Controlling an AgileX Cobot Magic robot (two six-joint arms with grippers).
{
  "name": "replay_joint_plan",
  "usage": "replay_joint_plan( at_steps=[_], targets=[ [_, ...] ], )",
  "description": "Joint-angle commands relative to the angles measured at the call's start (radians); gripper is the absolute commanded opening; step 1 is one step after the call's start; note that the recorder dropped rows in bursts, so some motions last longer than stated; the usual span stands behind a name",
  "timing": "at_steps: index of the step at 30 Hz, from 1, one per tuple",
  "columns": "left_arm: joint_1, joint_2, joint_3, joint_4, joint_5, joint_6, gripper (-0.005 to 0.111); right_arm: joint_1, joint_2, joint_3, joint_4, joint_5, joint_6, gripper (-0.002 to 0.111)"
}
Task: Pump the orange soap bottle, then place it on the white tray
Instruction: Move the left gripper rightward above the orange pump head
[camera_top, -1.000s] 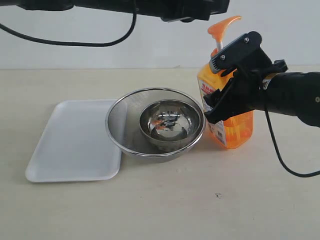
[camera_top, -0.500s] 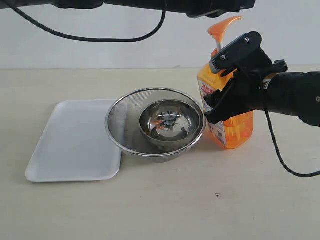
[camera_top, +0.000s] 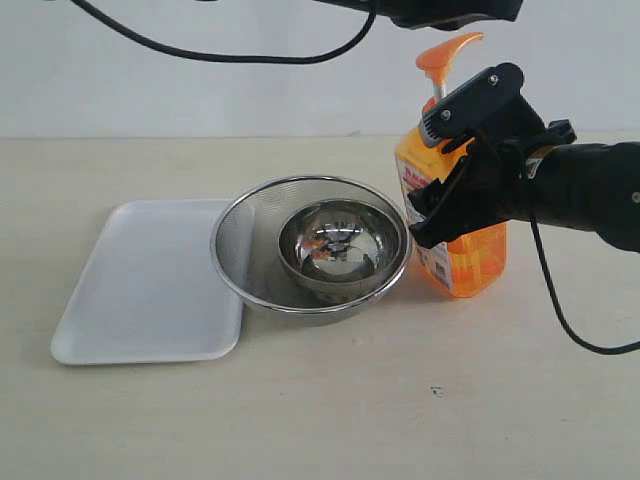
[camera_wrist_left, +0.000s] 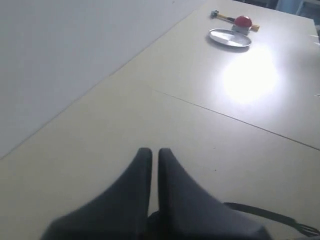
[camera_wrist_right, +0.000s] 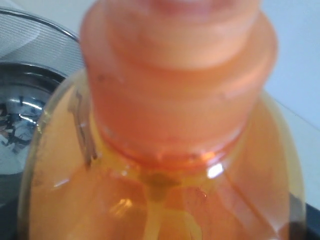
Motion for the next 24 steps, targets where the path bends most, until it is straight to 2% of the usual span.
replay_joint_plan(
  at_steps=[1, 12, 20, 24],
  targets=[
    [-0.004, 0.005, -0.037, 0.148, 0.009, -0.165, 0.005, 0.001, 0.004, 0.006, -0.009, 0.047, -0.001, 0.0],
    [-0.052, 0.009, -0.051, 0.214, 0.022, -0.228, 0.005, 0.001, 0.004, 0.006, -0.009, 0.047, 0.004, 0.0],
    [-0.06, 0.009, -0.051, 0.385, 0.01, -0.381, 0.005, 0.001, 0.004, 0.006, -0.007, 0.047, 0.003, 0.0],
    [-0.06, 0.009, -0.058, 0.41, -0.003, -0.406, 0.005, 0.001, 0.004, 0.006, -0.007, 0.047, 0.003, 0.0]
  ],
)
